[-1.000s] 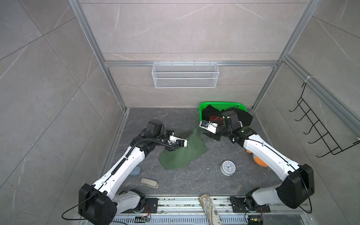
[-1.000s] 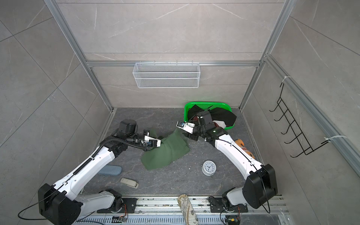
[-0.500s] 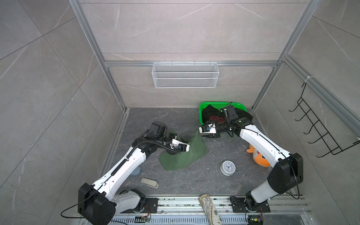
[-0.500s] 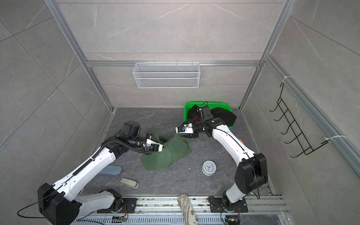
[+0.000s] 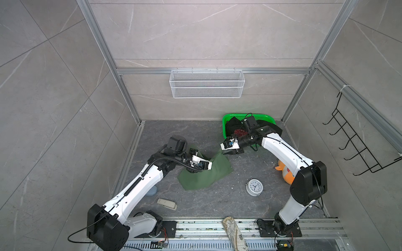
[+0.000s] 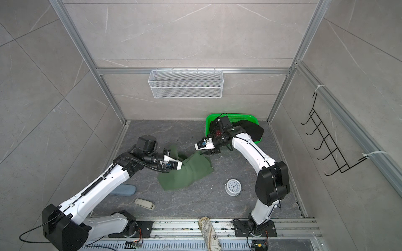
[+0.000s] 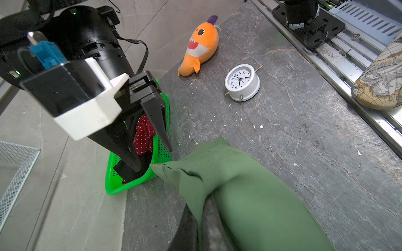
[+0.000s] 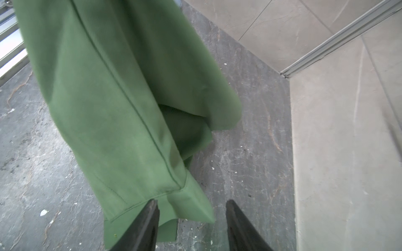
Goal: Fold and stack skirts
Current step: Flatten out the skirt at the center of the table.
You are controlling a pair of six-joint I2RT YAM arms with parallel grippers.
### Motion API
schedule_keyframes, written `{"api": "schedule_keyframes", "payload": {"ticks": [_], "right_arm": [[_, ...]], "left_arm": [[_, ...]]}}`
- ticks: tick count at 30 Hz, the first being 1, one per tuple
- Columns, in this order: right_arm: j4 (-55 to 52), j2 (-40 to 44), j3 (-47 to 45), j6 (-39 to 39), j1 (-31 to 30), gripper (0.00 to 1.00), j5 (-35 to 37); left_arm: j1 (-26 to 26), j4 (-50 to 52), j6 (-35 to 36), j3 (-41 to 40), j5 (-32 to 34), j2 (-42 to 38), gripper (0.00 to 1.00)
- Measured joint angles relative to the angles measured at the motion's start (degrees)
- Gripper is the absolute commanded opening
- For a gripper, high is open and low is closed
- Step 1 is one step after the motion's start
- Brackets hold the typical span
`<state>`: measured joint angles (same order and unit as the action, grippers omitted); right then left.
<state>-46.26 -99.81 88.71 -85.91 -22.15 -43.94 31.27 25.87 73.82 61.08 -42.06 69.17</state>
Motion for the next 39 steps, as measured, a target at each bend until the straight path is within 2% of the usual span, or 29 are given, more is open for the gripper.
{"api": "schedule_keyframes", "payload": {"ticks": [11, 13, 18, 20, 26, 29, 34, 39], "right_arm": [[-3.72, -4.15, 3.19, -2.84, -1.42, 0.49, 1.18], [-4.28, -4.55, 3.56, -3.28, -1.53, 0.42, 1.55], [-6.4, -5.2, 5.03, -4.72, -1.57, 0.09, 3.21], [-6.75, -5.2, 5.01, -5.4, -1.6, 0.0, 4.07], [-5.68, -4.92, 3.26, -4.7, -1.68, 0.0, 6.54], [-2.67, -3.5, 0.74, -1.88, -1.86, 0.0, 8.92], [6.21, 2.36, -6.86, 6.05, -1.81, 0.0, 17.11], [13.94, 8.9, -14.67, 14.51, -1.49, 0.0, 26.84]], "left_arm": [[1.51, 1.14, 0.52, 1.18, 0.0, 0.98, 0.0], [1.62, 1.18, 0.79, 1.2, 0.02, 1.14, 0.0], [1.62, 1.22, 1.2, 1.51, 0.13, 1.36, 0.0], [1.64, 1.2, 1.25, 1.6, 0.2, 1.36, 0.0], [1.64, 0.87, 1.2, 1.57, 1.42, 1.38, 0.0], [1.64, -1.49, -1.2, 0.74, 2.54, 1.36, 0.0], [1.64, -7.19, -10.62, -3.23, 4.85, 1.84, 0.0], [1.66, -13.77, -24.02, -6.36, 6.14, 5.11, 0.05]]}}
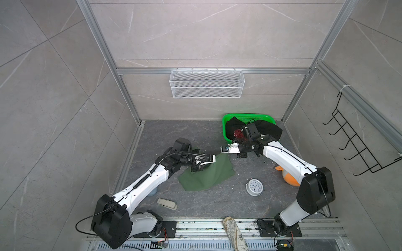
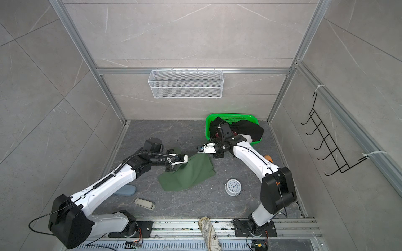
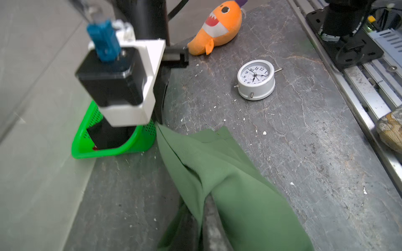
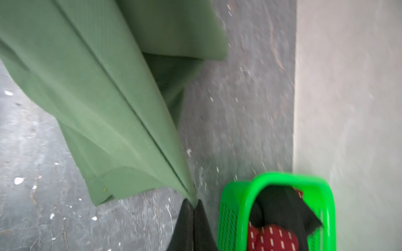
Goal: Fold and stack skirts
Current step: Flatten out the skirt at the center of the table.
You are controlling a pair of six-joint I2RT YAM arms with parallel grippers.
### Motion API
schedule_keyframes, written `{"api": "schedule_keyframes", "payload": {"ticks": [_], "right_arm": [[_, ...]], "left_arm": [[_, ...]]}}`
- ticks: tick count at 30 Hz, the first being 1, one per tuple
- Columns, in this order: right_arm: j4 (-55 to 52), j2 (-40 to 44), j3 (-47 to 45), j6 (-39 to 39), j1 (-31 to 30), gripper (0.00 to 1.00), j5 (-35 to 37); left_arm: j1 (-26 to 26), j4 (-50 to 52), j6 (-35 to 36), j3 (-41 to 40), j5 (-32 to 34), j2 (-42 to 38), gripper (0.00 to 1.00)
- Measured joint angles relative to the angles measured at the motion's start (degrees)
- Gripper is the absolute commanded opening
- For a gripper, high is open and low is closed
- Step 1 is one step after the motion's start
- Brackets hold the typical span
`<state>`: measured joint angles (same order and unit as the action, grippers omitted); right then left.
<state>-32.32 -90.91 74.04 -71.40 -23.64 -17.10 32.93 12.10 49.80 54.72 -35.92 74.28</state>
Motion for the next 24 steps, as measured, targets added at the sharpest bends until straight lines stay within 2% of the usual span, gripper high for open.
{"api": "schedule_keyframes", "payload": {"ticks": [3, 7, 11, 18, 19, 20, 22, 24], "right_arm": [[2.36, 3.41, -3.06, 4.61, 0.13, 0.0, 5.53], [4.02, 7.21, -5.68, 10.38, 0.15, 0.0, 12.35], [5.22, 9.03, -7.98, 14.82, 0.31, 0.0, 18.38], [5.6, 9.22, -10.19, 19.5, 0.52, 0.0, 25.11], [5.6, 9.22, -10.19, 20.31, 0.52, 0.0, 26.05], [5.62, 9.14, -10.19, 21.0, 0.52, 0.0, 26.95], [5.64, 8.81, -10.19, 22.4, 0.52, 0.0, 28.55], [5.66, 8.31, -10.14, 23.93, 0.52, 0.0, 30.01]], "left_arm": [[0.28, -3.58, -6.14, -1.46, 0.17, 2.32, 0.11], [1.53, -6.14, -10.93, -1.81, -0.07, 6.03, 0.14], [2.38, -7.52, -13.29, -1.03, -0.17, 12.11, 0.2], [2.49, -10.69, -15.37, 0.15, 1.33, 20.0, 0.4], [2.49, -11.61, -15.78, 0.15, 2.25, 20.39, 0.46], [2.49, -12.68, -16.26, 0.15, 3.41, 20.59, 0.6], [2.49, -14.71, -17.25, 0.17, 6.16, 20.61, 0.74], [2.51, -16.24, -18.27, 0.28, 8.98, 20.59, 1.0]]}}
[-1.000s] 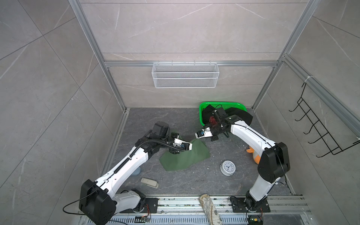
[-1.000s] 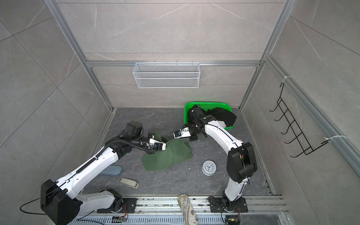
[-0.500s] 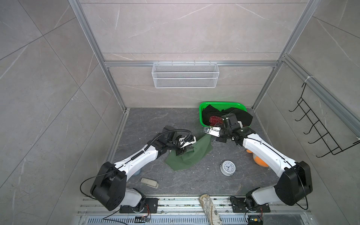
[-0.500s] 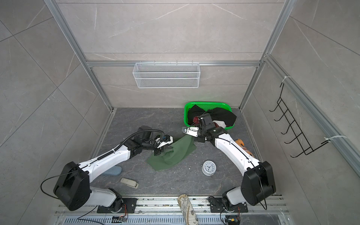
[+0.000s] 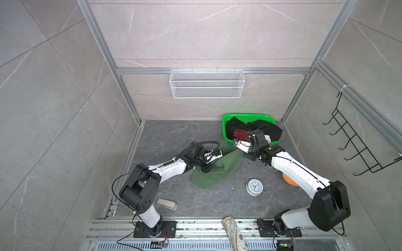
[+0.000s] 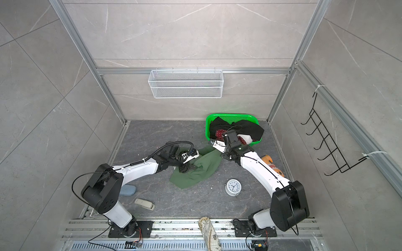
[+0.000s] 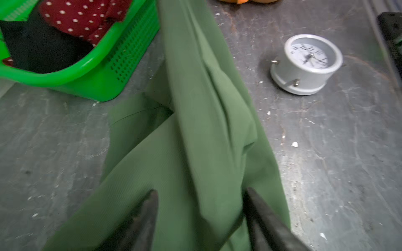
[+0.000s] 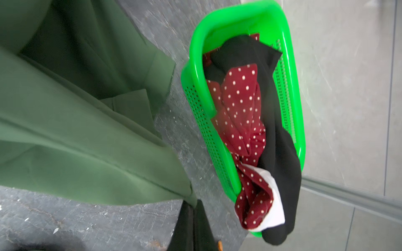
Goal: Fold and stack skirts
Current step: Flatten out the skirt at the center of the table.
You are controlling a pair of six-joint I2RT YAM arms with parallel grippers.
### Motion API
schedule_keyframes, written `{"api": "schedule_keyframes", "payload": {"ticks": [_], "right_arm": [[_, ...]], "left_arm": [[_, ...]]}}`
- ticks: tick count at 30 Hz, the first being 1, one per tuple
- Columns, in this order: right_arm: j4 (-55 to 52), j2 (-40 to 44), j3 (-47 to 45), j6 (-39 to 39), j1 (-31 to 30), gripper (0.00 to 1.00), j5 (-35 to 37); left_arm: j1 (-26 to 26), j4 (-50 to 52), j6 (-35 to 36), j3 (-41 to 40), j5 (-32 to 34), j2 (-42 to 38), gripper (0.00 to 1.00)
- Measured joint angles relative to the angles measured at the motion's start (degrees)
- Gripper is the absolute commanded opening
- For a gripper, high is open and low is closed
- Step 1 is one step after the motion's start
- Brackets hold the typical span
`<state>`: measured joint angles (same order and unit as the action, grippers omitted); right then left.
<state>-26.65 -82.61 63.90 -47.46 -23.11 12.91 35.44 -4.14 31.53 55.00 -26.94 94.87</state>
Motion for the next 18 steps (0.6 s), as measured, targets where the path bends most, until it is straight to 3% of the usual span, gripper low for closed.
{"api": "schedule_keyframes", "payload": {"ticks": [4, 8, 15, 18], "right_arm": [[0.52, -1.53, 0.31, 2.6, 0.0, 0.0, 2.23], [1.27, -3.26, 0.31, 4.5, 0.0, 0.0, 3.82], [2.73, -4.11, 0.83, 9.05, 0.0, 0.0, 4.96], [3.13, -4.15, 1.73, 11.04, 0.11, 0.0, 5.2]], "left_arm": [[-0.07, -2.03, -0.44, -0.7, 6.45, -1.68, 1.0], [-0.07, -5.18, 0.76, -5.53, 12.85, -8.2, 1.0], [0.57, -7.43, 7.23, -13.29, 17.46, -17.44, 1.0], [2.1, -9.31, 10.56, -17.84, 19.19, -19.45, 0.92]]}}
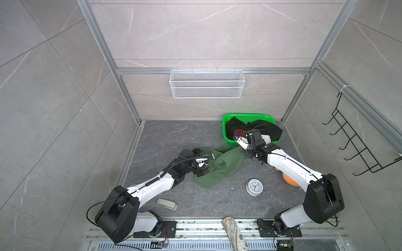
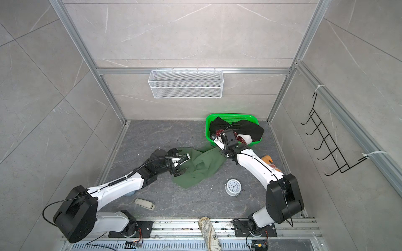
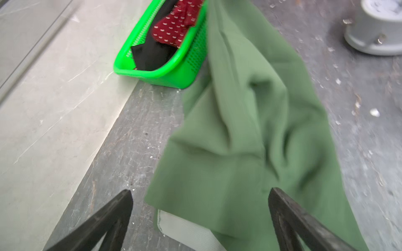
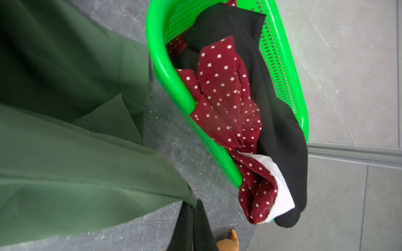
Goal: Fold and stack skirts
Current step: Flatten out the skirt at the center of the table.
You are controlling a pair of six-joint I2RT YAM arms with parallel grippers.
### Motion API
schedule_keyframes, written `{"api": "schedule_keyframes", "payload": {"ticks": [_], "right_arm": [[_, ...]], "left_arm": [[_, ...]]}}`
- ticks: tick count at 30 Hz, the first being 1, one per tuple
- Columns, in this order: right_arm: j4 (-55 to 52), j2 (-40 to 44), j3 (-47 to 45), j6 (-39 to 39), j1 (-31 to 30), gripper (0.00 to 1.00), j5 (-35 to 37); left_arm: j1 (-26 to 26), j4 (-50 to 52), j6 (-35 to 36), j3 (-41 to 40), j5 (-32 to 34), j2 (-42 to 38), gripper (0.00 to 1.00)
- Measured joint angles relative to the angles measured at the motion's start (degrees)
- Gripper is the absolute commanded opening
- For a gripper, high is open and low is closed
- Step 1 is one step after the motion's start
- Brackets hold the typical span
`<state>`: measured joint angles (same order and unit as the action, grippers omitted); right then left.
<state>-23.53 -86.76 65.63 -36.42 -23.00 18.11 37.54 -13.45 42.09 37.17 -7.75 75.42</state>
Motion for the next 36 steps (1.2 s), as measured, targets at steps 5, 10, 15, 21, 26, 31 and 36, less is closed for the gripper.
{"api": "schedule_keyframes", "payload": {"ticks": [5, 10, 15, 21, 26, 31, 36], "right_arm": [[0.31, -0.76, 2.03, 2.45, 0.44, 0.0, 0.44], [0.35, -1.25, 2.43, 3.82, 0.44, 0.0, 0.57], [0.5, -1.25, 2.43, 4.17, 0.44, 0.0, 0.57], [0.74, -1.25, 2.43, 5.01, 0.44, 0.0, 0.52], [0.83, -1.25, 2.43, 5.2, 0.55, 0.0, 0.35], [1.42, -1.25, 2.36, 5.22, 0.55, 0.0, 0.33], [1.6, -1.25, 2.19, 5.22, 0.55, 0.0, 0.31]], "left_arm": [[2.23, 0.11, 3.34, -3.74, 2.73, -0.17, 0.73], [4.76, -0.37, 5.27, -3.87, 6.67, 1.16, 0.6], [6.36, -1.79, 4.98, -3.87, 8.17, 4.9, 0.51], [7.87, -3.67, 4.52, -3.76, 10.71, 10.54, 0.44], [7.98, -5.95, 4.17, -3.3, 12.26, 13.84, 0.4], [7.98, -7.48, 3.93, -1.75, 13.57, 16.85, 0.32], [7.98, -8.31, 3.43, -0.76, 14.69, 19.1, 0.17]]}}
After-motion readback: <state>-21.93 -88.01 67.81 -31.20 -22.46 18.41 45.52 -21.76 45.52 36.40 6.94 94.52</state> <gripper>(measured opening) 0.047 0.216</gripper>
